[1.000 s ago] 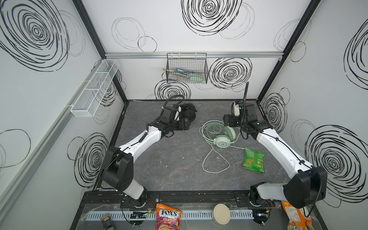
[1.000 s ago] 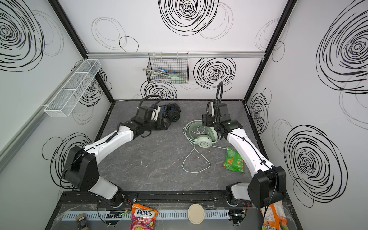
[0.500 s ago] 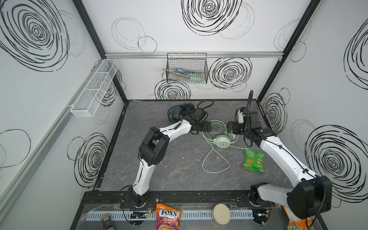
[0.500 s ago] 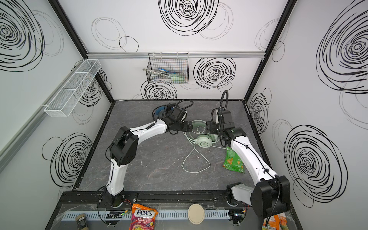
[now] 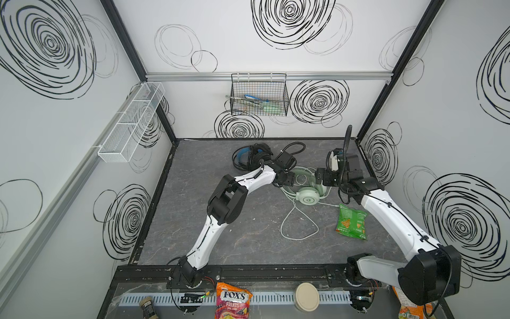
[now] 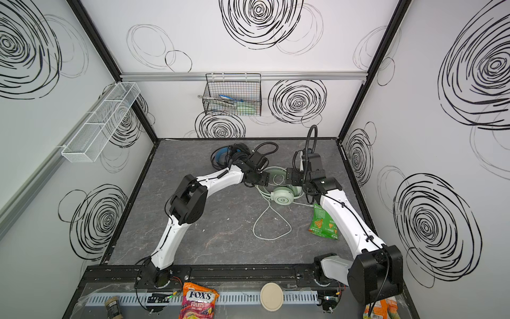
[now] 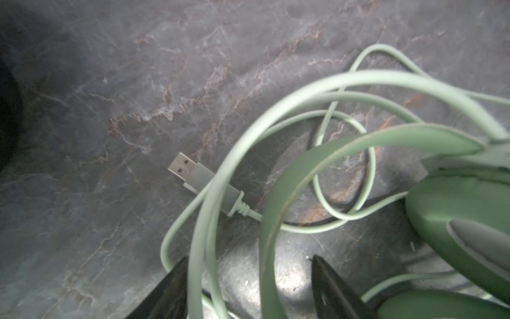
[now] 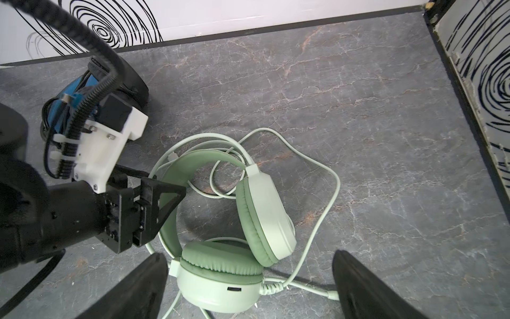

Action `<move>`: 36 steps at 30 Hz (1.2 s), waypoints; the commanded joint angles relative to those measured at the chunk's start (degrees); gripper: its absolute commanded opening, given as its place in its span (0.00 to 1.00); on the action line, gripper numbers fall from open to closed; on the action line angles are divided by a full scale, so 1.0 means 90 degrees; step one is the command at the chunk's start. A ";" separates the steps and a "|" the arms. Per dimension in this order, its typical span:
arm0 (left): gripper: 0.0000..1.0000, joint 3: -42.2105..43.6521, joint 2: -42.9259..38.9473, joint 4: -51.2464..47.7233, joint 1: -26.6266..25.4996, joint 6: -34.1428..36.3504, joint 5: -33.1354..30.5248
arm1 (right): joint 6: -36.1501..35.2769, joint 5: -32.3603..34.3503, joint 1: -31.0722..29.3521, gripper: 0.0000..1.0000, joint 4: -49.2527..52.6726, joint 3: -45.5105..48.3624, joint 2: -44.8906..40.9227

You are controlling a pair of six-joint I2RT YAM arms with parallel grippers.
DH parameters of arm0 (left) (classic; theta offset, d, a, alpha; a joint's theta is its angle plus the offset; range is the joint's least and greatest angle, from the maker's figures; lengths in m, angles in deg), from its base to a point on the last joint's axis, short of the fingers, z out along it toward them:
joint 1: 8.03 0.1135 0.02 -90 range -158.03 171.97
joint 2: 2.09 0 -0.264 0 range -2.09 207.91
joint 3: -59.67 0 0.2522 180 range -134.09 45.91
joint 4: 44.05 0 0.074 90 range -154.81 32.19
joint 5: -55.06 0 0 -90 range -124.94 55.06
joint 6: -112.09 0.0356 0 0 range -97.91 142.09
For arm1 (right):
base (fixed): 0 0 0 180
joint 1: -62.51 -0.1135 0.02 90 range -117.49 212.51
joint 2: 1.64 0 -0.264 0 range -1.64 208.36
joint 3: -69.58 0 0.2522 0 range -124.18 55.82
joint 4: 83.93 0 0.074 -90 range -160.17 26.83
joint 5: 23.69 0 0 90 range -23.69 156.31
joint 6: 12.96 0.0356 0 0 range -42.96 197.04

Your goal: Wrap the headphones

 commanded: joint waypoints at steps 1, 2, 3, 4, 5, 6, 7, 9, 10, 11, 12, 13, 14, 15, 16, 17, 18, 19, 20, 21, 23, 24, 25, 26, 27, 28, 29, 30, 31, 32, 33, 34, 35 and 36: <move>0.68 -0.0143 0.0196 -0.0132 -0.0074 0.0221 -0.0241 | 0.0009 0.0088 0.0034 0.97 -0.0057 0.0027 -0.0124; 0.66 -0.0152 0.0216 -0.0133 -0.0089 0.0226 -0.0258 | 0.0019 0.0080 0.0037 0.97 -0.0061 0.0028 -0.0124; 0.63 -0.0153 0.0239 -0.0131 -0.0094 0.0240 -0.0285 | 0.0009 0.0084 0.0042 0.97 -0.0068 0.0031 -0.0124; 0.60 -0.0172 0.0265 -0.0146 -0.0093 0.0255 -0.0297 | 0.0003 0.0078 0.0040 0.97 -0.0063 0.0023 -0.0124; 0.56 -0.0196 0.0287 -0.0161 -0.0094 0.0251 -0.0299 | 0.0002 0.0086 0.0037 0.97 -0.0068 0.0026 -0.0131; 0.51 -0.0219 0.0305 -0.0186 -0.0085 0.0260 -0.0314 | 0.0003 0.0088 0.0040 0.97 -0.0062 0.0026 -0.0138; 0.46 -0.0217 0.0300 -0.0186 -0.0077 0.0262 -0.0309 | 0.0006 0.0099 0.0038 0.97 -0.0067 0.0028 -0.0153; 0.36 -0.0195 0.0255 -0.0173 -0.0065 0.0263 -0.0290 | 0.0001 0.0099 0.0039 0.97 -0.0062 0.0044 -0.0171; 0.30 -0.0187 0.0226 -0.0164 -0.0057 0.0260 -0.0277 | 0.0000 0.0102 0.0039 0.97 -0.0066 0.0059 -0.0182; 0.27 -0.0178 0.0190 -0.0162 -0.0055 0.0260 -0.0273 | -0.0013 0.0105 0.0036 0.97 -0.0060 0.0069 -0.0192; 0.22 -0.0159 0.0134 -0.0162 -0.0045 0.0261 -0.0269 | -0.0011 0.0105 0.0034 0.97 -0.0065 0.0077 -0.0200; 0.17 -0.0139 0.0074 -0.0144 -0.0028 0.0255 -0.0253 | -0.0026 0.0097 0.0034 0.97 -0.0068 0.0080 -0.0207; 0.13 -0.0111 0.0004 -0.0126 -0.0008 0.0243 -0.0219 | -0.0033 0.0086 0.0034 0.97 -0.0066 0.0086 -0.0212; 0.07 -0.0079 -0.0098 -0.0098 0.0016 0.0218 -0.0203 | -0.0042 0.0055 0.0037 0.97 -0.0071 0.0084 -0.0222; 0.00 -0.0034 -0.0207 -0.0062 0.0041 0.0195 -0.0185 | -0.0053 0.0042 0.0035 0.97 -0.0081 0.0093 -0.0231; 0.00 0.0018 -0.0354 -0.0003 0.0069 0.0183 -0.0173 | -0.0052 0.0021 0.0037 0.97 -0.0089 0.0097 -0.0246; 0.00 0.0074 -0.0528 0.0045 0.0096 0.0172 -0.0171 | -0.0069 -0.0010 0.0038 0.97 -0.0110 0.0103 -0.0270; 0.00 0.0095 -0.0672 0.0079 0.0124 0.0163 -0.0162 | -0.0084 -0.0048 0.0036 0.97 -0.0139 0.0106 -0.0288; 0.00 0.0101 -0.0864 0.0102 0.0171 0.0162 -0.0146 | -0.0122 -0.0115 0.0039 0.97 -0.0179 0.0106 -0.0323; 0.00 0.0101 -0.1075 0.0107 0.0202 0.0185 -0.0165 | -0.0174 -0.0203 0.0027 0.97 -0.0221 0.0108 -0.0361; 0.00 0.0116 -0.1538 0.0065 0.0283 0.0220 -0.0220 | -0.0270 -0.0396 0.0031 0.97 -0.0309 0.0111 -0.0468; 0.00 0.0134 -0.1849 0.0050 0.0351 0.0212 -0.0233 | -0.0331 -0.0532 0.0024 0.97 -0.0370 0.0125 -0.0545; 0.00 0.0163 -0.2087 0.0038 0.0413 0.0202 -0.0242 | -0.0389 -0.0698 0.0025 0.97 -0.0424 0.0144 -0.0642; 0.00 0.0186 -0.2376 0.0020 0.0479 0.0206 -0.0278 | -0.0492 -0.0940 0.0025 0.97 -0.0523 0.0157 -0.0767; 0.00 0.0208 -0.2656 -0.0045 0.0559 0.0214 -0.0336 | -0.0567 -0.1152 0.0017 0.97 -0.0650 0.0182 -0.0914; 0.00 0.0234 -0.2872 -0.0080 0.0640 0.0221 -0.0367 | -0.0607 -0.1393 0.0020 0.97 -0.0803 0.0244 -0.1096; 0.00 0.0270 -0.3131 -0.0140 0.0760 0.0221 -0.0361 | -0.0695 -0.1685 0.0025 0.97 -0.1085 0.0368 -0.1350; 0.00 0.0308 -0.3376 -0.0204 0.0902 0.0231 -0.0336 | -0.0869 -0.2018 0.0031 0.97 -0.1499 0.0571 -0.1655; 0.00 0.0330 -0.3562 -0.0257 0.1030 0.0251 -0.0309 | -0.0996 -0.2351 0.0028 0.97 -0.1974 0.0824 -0.1962; 0.00 0.0354 -0.3768 -0.0355 0.1191 0.0274 -0.0279 | -0.1008 -0.2629 0.0026 0.97 -0.2473 0.1006 -0.2262; 0.00 0.0364 -0.3957 -0.0445 0.1346 0.0329 -0.0232 | -0.0991 -0.2775 0.0029 0.97 -0.2651 0.1074 -0.2402; 0.00 0.0364 -0.4095 -0.0523 0.1473 0.0390 -0.0222 | -0.1003 -0.2946 0.0029 0.97 -0.2627 0.1026 -0.2403; 0.00 0.0371 -0.4259 -0.0623 0.1604 0.0461 -0.0236 | -0.1095 -0.3235 0.0026 0.97 -0.2562 0.0929 -0.2326; 0.00 0.0398 -0.4417 -0.0700 0.1710 0.0550 -0.0268 | -0.1266 -0.3624 0.0022 0.97 -0.2470 0.0809 -0.2220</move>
